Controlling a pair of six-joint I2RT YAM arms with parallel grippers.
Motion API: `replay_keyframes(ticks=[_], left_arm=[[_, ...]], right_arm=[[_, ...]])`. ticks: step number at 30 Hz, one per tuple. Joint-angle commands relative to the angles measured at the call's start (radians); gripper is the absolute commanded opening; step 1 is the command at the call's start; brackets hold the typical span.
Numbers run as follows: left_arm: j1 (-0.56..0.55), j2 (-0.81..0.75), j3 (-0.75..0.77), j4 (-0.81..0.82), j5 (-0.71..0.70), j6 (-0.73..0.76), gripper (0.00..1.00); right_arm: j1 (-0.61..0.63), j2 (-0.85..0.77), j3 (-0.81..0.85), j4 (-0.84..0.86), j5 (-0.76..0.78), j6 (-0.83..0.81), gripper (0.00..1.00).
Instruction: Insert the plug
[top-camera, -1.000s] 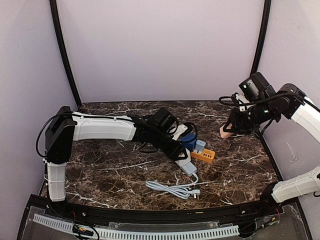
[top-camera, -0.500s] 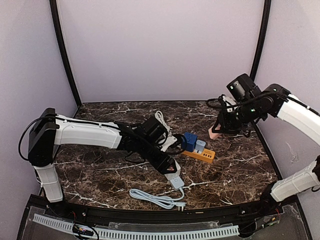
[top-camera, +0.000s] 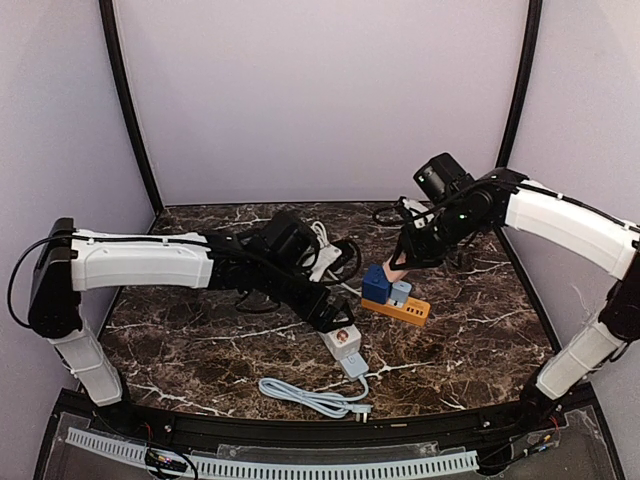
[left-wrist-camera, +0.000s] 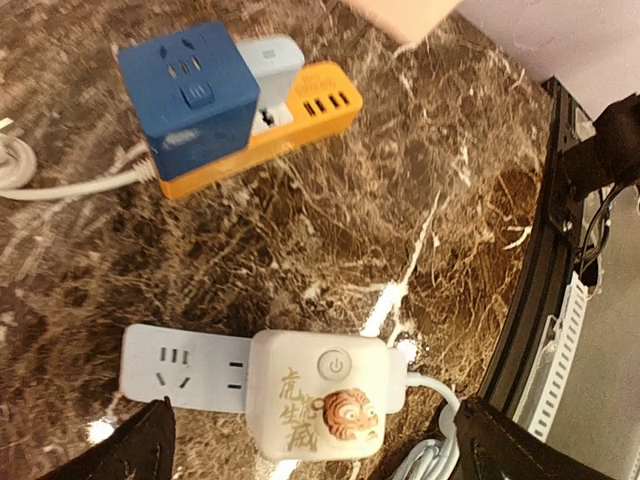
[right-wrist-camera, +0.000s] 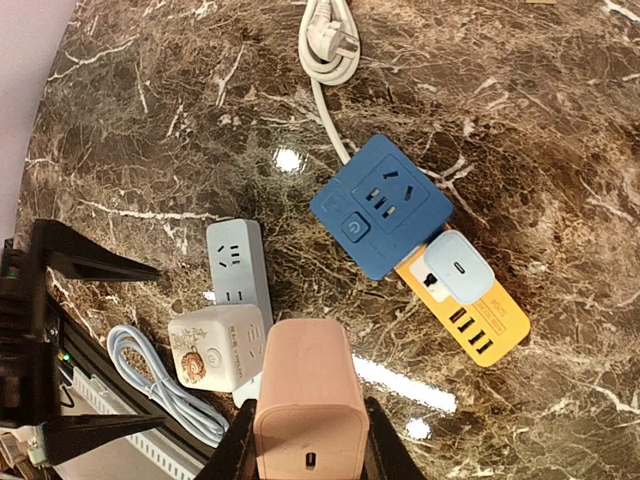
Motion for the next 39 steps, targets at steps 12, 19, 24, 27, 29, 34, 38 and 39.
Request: replay_keyframes(ticks=[12, 19, 24, 27, 29, 34, 38, 39], left_arm=[[0.175, -0.505, -0.311, -0.125, -0.338, 0.044, 0.99], [0.188, -0.595, -0.394, -0.13, -0.428, 0.039, 0.99], [0.193, -0.619, -0.428, -0.118, -0.46, 0.034, 0.99], [0.193, -0.639, -0.448, -0.104, -0.477, 0.017, 0.99], [0.193, -0.651, -0.465, -0.09, -0.486, 0.001, 0.99], [0.193, -0.674, -0.494, -0.065, -0.491, -0.037, 0.99], [0.193, -0.675, -0.501, -0.062, -0.496, -0.05, 0.99], [0.193, -0.673, -0.502, -0.06, -0.496, -0.053, 0.99]], right_arm=[[0.113, 0.356, 0.282, 0.011, -0.053, -0.078, 0.0], [0.161, 0.512, 0.42, -0.061, -0.059, -0.086, 0.0], [0.177, 0.593, 0.473, -0.113, -0.063, -0.084, 0.0], [0.182, 0.623, 0.487, -0.128, -0.064, -0.088, 0.0], [0.183, 0.642, 0.494, -0.141, -0.065, -0.092, 0.0], [0.184, 0.675, 0.516, -0.177, -0.061, -0.1, 0.0], [0.189, 0.672, 0.485, -0.174, -0.07, -0.111, 0.0], [0.189, 0.672, 0.482, -0.172, -0.072, -0.11, 0.0]])
